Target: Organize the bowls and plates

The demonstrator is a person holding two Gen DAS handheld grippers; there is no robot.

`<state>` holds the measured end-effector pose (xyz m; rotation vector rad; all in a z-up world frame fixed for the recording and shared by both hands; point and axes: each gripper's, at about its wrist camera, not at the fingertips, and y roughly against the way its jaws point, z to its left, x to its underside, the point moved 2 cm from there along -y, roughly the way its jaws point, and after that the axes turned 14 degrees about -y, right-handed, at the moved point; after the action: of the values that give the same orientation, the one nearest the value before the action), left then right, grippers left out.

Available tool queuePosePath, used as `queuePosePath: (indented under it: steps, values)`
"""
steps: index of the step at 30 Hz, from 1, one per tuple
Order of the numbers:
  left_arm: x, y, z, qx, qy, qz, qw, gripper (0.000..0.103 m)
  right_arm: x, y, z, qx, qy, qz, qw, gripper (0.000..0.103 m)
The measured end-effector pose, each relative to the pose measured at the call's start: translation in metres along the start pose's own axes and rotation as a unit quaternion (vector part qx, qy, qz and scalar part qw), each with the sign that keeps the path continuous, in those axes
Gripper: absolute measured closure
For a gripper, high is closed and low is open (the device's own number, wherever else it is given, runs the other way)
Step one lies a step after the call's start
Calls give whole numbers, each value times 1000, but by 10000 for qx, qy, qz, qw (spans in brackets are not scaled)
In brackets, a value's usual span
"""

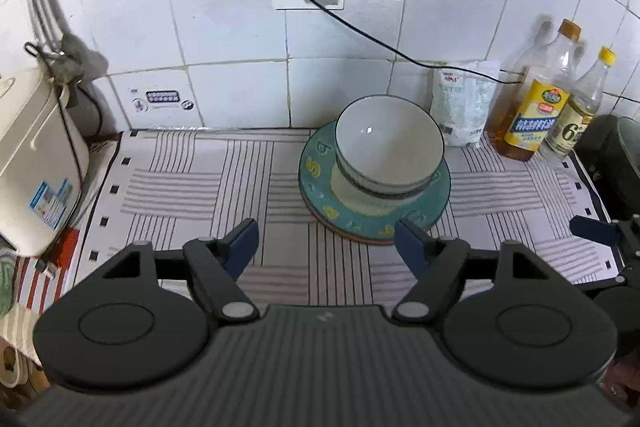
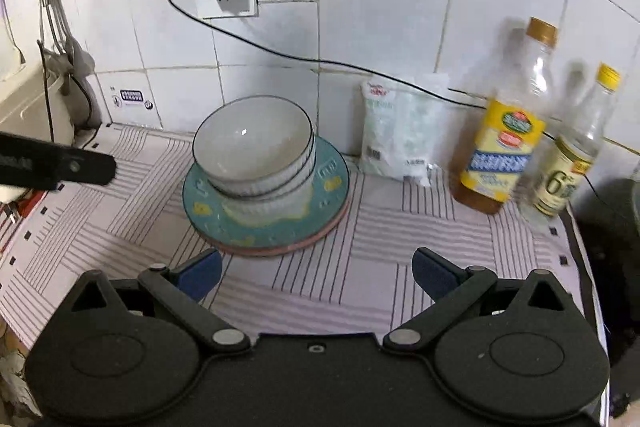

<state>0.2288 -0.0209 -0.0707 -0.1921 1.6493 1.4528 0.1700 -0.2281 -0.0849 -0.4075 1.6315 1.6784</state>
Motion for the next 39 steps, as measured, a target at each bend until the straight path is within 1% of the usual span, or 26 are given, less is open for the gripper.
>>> queuePosePath:
  steps: [2, 3, 5, 6, 8, 12, 15, 19, 21, 24, 28, 32, 35, 39]
  values:
    - [7, 11, 0, -47, -50, -19, 10000, 18, 7, 12, 1, 57, -69, -6, 10000, 0]
    - [11, 16, -1, -60, -83, -43, 9999, 18, 9, 18, 1, 63, -93, -9, 9999, 0]
    - [19, 31, -2, -29, -105, -237, 9997, 16, 14, 29, 2, 103, -123, -18, 9999, 0]
    - [23, 38, -2, -4, -100, -334, 9994, 12, 16, 36, 1, 148, -137, -28, 9998, 0]
    - [31, 51, -4, 5, -73, -434, 9990, 7, 22, 47, 0, 210, -192, -22, 9996, 0]
    - [42, 71, -9, -5, -189, -460, 9988, 3, 31, 67, -2, 262, -284, -44, 9992, 0]
    - [50, 83, -12, -111, -212, -452, 9987, 3, 37, 82, -2, 351, -373, -95, 9986, 0]
    - [60, 98, -15, -183, -217, -440, 9986, 3, 44, 101, -4, 353, -515, -73, 9980, 0]
    - [64, 104, -17, -209, -178, -439, 9987, 3, 46, 108, -6, 442, -631, -95, 9970, 0]
    - [72, 109, -20, -201, -111, -418, 9989, 3, 48, 116, -8, 616, -748, -42, 9953, 0]
    - [86, 114, -23, -164, -76, -326, 9993, 3, 55, 129, -10, 737, -845, -47, 9937, 0]
    - [98, 120, -27, -294, -153, -315, 9990, 3, 65, 138, -13, 795, -951, 16, 9923, 0]
    - [104, 123, -28, -322, -138, -327, 9989, 3, 72, 143, -12, 821, -932, -10, 9923, 0]
    - [108, 130, -27, -368, -83, -396, 9985, 3, 81, 149, -8, 886, -797, -188, 9927, 0]
